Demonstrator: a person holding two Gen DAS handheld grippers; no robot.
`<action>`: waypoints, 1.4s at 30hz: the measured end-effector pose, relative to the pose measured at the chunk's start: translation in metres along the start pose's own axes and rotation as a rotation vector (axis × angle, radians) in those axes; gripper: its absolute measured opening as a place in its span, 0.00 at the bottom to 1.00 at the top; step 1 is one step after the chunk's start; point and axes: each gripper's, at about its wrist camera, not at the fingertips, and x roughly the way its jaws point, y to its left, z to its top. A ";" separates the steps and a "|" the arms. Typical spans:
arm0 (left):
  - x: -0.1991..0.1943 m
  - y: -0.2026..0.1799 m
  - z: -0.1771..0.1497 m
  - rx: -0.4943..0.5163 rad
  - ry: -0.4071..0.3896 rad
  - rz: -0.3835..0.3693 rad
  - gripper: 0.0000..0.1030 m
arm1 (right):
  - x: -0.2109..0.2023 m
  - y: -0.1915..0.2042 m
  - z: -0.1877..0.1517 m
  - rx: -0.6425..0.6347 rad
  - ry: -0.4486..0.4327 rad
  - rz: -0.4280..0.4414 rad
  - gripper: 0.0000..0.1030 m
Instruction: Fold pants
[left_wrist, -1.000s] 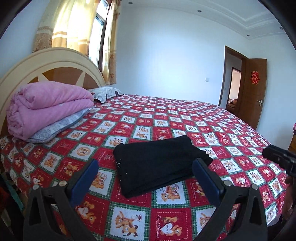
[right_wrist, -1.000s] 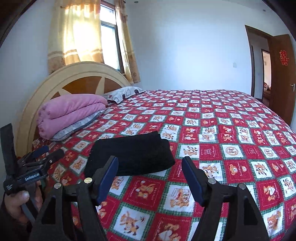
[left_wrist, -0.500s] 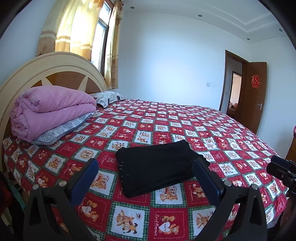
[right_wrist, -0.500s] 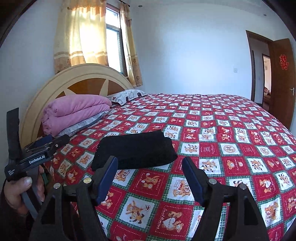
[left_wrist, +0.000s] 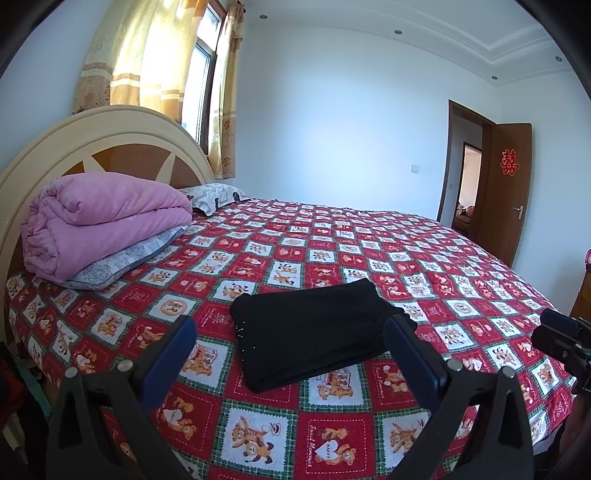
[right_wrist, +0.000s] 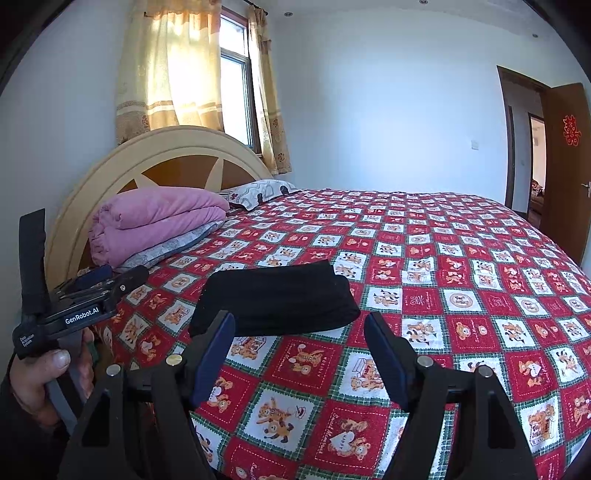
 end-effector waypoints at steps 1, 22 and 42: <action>0.000 0.000 0.000 -0.001 0.000 0.000 1.00 | 0.000 0.000 0.000 0.000 0.001 0.000 0.72; -0.001 -0.001 -0.001 0.005 0.003 0.000 1.00 | -0.001 0.001 0.000 0.002 -0.007 -0.004 0.72; 0.001 0.004 0.003 -0.015 0.004 -0.005 1.00 | -0.001 0.001 -0.001 -0.009 -0.004 -0.014 0.72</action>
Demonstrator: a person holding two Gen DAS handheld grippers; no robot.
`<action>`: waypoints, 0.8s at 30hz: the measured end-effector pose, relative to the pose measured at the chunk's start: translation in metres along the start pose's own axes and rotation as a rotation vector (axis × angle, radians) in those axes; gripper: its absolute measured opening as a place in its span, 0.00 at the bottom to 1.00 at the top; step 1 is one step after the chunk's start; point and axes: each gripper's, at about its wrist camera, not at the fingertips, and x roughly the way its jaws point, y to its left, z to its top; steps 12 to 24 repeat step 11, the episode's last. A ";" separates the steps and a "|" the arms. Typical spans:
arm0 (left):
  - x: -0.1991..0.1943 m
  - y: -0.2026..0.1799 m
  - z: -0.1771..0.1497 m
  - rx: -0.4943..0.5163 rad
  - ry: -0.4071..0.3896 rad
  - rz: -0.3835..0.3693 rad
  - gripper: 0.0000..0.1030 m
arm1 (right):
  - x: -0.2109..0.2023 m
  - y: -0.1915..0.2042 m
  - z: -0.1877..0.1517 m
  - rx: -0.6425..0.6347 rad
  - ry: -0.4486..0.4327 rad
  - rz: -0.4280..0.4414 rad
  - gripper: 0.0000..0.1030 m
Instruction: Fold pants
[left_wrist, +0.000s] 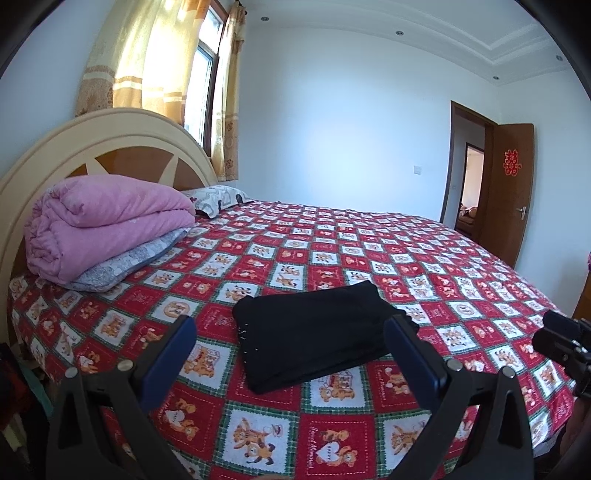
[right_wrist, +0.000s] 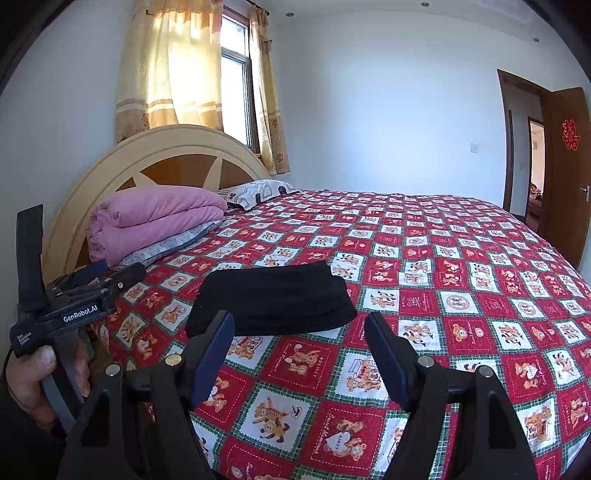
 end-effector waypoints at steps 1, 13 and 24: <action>0.001 0.000 -0.001 -0.011 0.010 -0.011 1.00 | 0.000 0.000 0.000 -0.001 0.001 -0.002 0.72; 0.003 -0.002 -0.009 0.007 -0.010 -0.007 1.00 | 0.003 0.003 -0.002 -0.016 0.013 -0.005 0.72; 0.003 -0.002 -0.009 0.007 -0.010 -0.007 1.00 | 0.003 0.003 -0.002 -0.016 0.013 -0.005 0.72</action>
